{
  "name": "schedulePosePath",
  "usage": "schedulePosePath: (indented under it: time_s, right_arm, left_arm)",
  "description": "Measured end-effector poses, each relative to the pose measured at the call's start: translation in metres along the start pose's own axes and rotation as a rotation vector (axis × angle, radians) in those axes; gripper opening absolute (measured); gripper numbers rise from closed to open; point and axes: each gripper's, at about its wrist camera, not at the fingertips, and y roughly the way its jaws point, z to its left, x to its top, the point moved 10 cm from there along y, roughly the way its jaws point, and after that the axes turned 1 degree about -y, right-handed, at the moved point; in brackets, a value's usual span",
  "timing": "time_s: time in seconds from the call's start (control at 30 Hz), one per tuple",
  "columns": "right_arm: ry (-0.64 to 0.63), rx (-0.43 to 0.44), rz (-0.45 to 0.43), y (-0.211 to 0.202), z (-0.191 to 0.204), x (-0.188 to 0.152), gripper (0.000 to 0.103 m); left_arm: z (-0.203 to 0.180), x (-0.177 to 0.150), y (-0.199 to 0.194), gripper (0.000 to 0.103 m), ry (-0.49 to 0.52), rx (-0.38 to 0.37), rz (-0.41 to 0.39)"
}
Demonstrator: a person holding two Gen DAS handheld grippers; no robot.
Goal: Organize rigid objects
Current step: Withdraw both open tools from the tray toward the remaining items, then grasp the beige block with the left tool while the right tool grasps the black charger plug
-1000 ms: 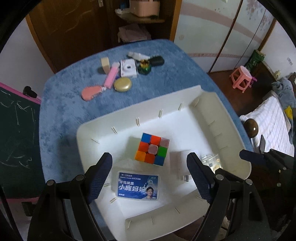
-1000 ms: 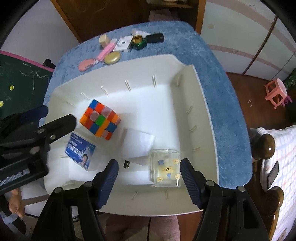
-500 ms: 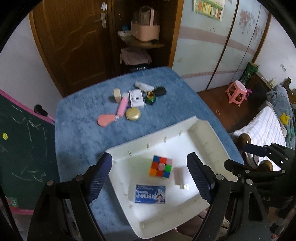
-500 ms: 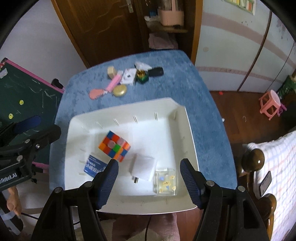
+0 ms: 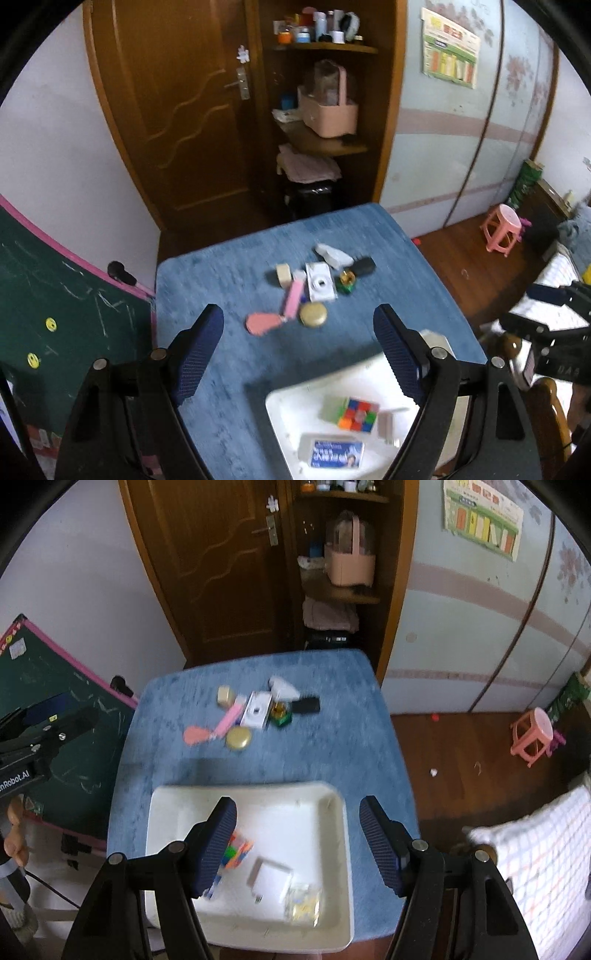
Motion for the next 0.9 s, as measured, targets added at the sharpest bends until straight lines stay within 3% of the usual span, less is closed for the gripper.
schedulePosePath:
  time_s: [0.23,0.47,0.67,0.9]
  right_arm:
    - [-0.034,-0.003,0.004,0.034,-0.024,0.075,0.070]
    - [-0.053,0.025,0.090,0.122,-0.037,0.126,0.070]
    - [-0.040,0.069,0.243,0.224,-0.038,0.119,0.070]
    - [-0.002,0.099,0.374,0.308,-0.037,0.099,0.070]
  left_arm:
    - [0.014,0.035,0.057,0.086,-0.051,0.048,0.048]
    - [0.024,0.039,0.145,0.086,-0.132,0.077,0.154]
    - [0.032,0.015,0.224,0.086,-0.180,0.106,0.293]
    - [0.042,-0.004,0.284,0.086,-0.184,0.159,0.380]
